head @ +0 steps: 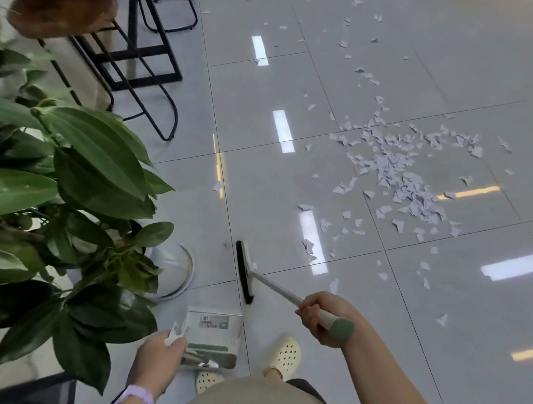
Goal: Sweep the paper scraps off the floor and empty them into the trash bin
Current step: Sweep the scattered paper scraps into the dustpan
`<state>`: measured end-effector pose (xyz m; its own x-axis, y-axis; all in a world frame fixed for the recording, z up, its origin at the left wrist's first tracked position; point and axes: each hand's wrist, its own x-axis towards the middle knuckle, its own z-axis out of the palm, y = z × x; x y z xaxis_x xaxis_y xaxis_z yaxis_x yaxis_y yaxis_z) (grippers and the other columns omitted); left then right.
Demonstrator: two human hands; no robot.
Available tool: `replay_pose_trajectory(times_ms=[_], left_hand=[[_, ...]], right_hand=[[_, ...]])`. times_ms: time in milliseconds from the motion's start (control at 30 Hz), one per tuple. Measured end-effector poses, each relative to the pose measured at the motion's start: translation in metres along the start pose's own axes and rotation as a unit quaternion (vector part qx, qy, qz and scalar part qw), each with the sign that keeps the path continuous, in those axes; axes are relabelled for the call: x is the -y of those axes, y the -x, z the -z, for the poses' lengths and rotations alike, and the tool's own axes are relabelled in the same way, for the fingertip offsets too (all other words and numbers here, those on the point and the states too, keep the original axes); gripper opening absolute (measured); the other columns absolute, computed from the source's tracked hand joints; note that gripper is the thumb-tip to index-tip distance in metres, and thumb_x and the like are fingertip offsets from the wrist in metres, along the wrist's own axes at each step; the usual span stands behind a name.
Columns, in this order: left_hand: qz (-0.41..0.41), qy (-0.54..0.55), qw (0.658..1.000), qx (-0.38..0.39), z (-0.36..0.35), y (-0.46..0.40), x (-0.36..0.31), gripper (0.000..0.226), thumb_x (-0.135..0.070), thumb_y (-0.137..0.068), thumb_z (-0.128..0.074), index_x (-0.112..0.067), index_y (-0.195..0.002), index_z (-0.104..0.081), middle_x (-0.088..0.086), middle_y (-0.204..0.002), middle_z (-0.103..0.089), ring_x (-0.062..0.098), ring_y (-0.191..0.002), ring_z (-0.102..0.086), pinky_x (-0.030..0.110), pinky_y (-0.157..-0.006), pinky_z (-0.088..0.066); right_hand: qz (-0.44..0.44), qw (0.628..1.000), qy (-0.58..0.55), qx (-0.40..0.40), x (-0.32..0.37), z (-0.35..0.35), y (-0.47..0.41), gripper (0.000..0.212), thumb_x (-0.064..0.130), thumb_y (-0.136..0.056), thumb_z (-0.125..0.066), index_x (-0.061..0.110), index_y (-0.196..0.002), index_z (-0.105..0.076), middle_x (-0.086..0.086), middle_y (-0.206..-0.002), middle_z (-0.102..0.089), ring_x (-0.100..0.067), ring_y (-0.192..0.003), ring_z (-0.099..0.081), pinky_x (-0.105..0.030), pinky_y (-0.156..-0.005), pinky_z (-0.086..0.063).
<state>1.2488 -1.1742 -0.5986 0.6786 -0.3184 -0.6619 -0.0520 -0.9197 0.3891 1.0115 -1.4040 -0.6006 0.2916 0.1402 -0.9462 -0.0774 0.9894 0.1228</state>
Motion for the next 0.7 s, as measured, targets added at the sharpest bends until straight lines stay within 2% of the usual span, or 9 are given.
replay_pose_trajectory(times_ms=[100,200,367,567,700], left_hand=[[0.012,0.016,1.0,-0.003,-0.002,0.001,-0.001,0.032,-0.024,-0.099,-0.05,-0.011,-0.07,-0.056,0.01,-0.062,-0.053,0.024,-0.056,-0.044,0.025,-0.048,-0.033],[0.018,0.03,0.999,0.004,-0.007,0.002,-0.007,0.028,-0.022,-0.098,-0.05,-0.01,-0.073,-0.056,0.009,-0.062,-0.049,0.024,-0.056,-0.041,0.024,-0.045,-0.032],[0.0,0.049,0.998,0.031,-0.02,0.001,-0.034,0.023,-0.019,-0.094,-0.049,-0.01,-0.075,-0.056,0.007,-0.062,-0.048,0.025,-0.057,-0.038,0.024,-0.049,-0.031],[-0.048,0.044,0.997,0.051,-0.041,-0.007,-0.082,0.019,-0.021,-0.09,-0.051,-0.007,-0.08,-0.058,0.007,-0.064,-0.049,0.025,-0.059,-0.04,0.028,-0.052,-0.035],[-0.098,0.035,0.993,0.062,-0.057,-0.01,-0.108,0.022,-0.026,-0.088,-0.053,-0.013,-0.07,-0.05,0.002,-0.061,-0.048,0.023,-0.058,-0.039,0.029,-0.055,-0.035]], right_hand=[[0.033,0.999,0.003,-0.028,0.019,0.015,0.0,0.015,-0.002,-0.089,-0.048,0.005,-0.076,-0.05,0.001,-0.053,-0.044,-0.007,-0.029,-0.042,-0.015,-0.029,-0.039],[0.085,0.991,0.064,-0.086,0.034,0.015,-0.01,0.02,-0.002,-0.089,-0.046,0.008,-0.071,-0.047,0.001,-0.047,-0.042,-0.008,-0.029,-0.038,-0.015,-0.029,-0.035],[0.182,0.966,0.119,-0.14,0.039,0.007,-0.014,0.01,-0.003,-0.085,-0.048,0.003,-0.078,-0.051,-0.005,-0.049,-0.044,-0.013,-0.035,-0.036,-0.017,-0.036,-0.033],[0.245,0.957,0.052,-0.142,0.045,0.043,0.025,0.009,-0.002,-0.088,-0.05,0.003,-0.081,-0.051,-0.005,-0.052,-0.044,-0.013,-0.037,-0.037,-0.018,-0.036,-0.034],[0.228,0.961,-0.01,-0.154,0.027,0.075,0.054,0.012,-0.001,-0.09,-0.051,0.004,-0.08,-0.05,-0.003,-0.047,-0.041,-0.012,-0.033,-0.037,-0.017,-0.033,-0.033]])
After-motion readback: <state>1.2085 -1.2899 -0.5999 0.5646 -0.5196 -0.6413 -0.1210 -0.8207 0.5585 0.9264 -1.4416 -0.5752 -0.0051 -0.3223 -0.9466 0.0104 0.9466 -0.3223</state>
